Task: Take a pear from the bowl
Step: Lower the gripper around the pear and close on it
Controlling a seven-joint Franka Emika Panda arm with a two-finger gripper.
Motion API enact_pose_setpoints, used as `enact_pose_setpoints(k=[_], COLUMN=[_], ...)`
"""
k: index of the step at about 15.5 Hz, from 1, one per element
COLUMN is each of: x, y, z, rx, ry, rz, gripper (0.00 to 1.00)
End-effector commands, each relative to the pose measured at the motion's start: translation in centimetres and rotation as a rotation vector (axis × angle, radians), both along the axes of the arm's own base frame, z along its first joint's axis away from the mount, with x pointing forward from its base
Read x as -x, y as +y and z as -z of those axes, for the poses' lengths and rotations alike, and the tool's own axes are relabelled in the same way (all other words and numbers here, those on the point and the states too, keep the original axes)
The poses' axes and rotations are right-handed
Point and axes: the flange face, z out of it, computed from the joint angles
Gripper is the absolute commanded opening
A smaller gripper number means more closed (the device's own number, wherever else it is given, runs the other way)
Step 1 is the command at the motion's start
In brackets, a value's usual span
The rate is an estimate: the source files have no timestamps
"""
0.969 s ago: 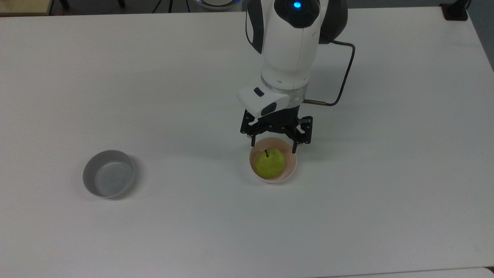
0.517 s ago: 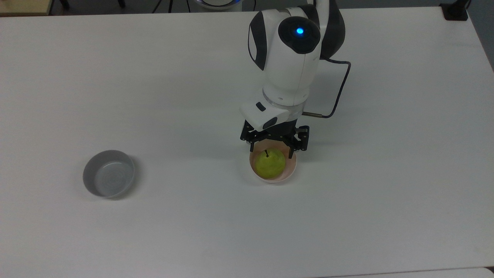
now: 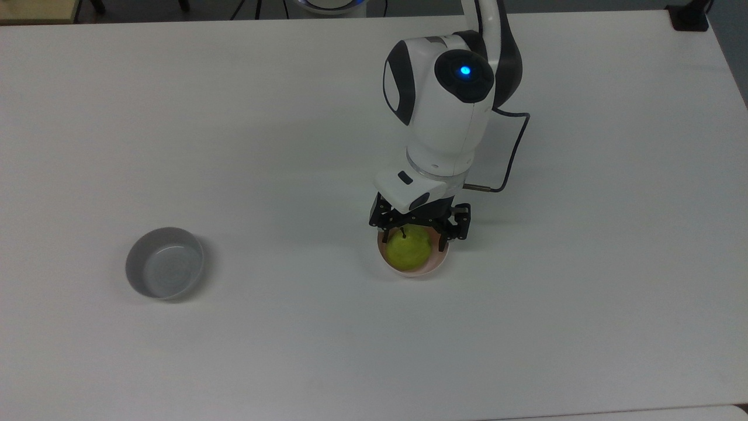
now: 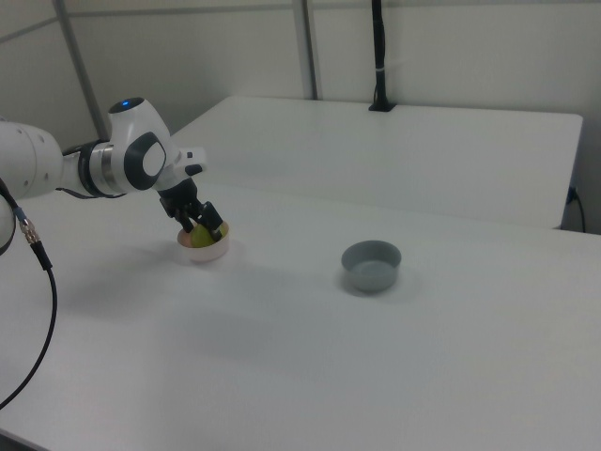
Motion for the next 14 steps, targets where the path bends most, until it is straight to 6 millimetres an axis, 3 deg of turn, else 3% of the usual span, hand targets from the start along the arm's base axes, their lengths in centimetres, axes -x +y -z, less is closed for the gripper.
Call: enact_pose_setpoints(k=[1,4,8,10,14], x=[-0.1,0.1,0.3,0.3,0.2], y=[0.9,1.4,2.2,2.2,1.6], z=[-0.1,0.8,1.0,0.5,-3.2], rx=[0.009,0.022,0.041,0.039,0.009], ry=[-0.020,-0.009,-0.010,-0.015,-0.057], rz=[-0.006,-0.020,-0.054,-0.055,-0.039], gripper=[1.00,0.90,0.42,0.25,0.23])
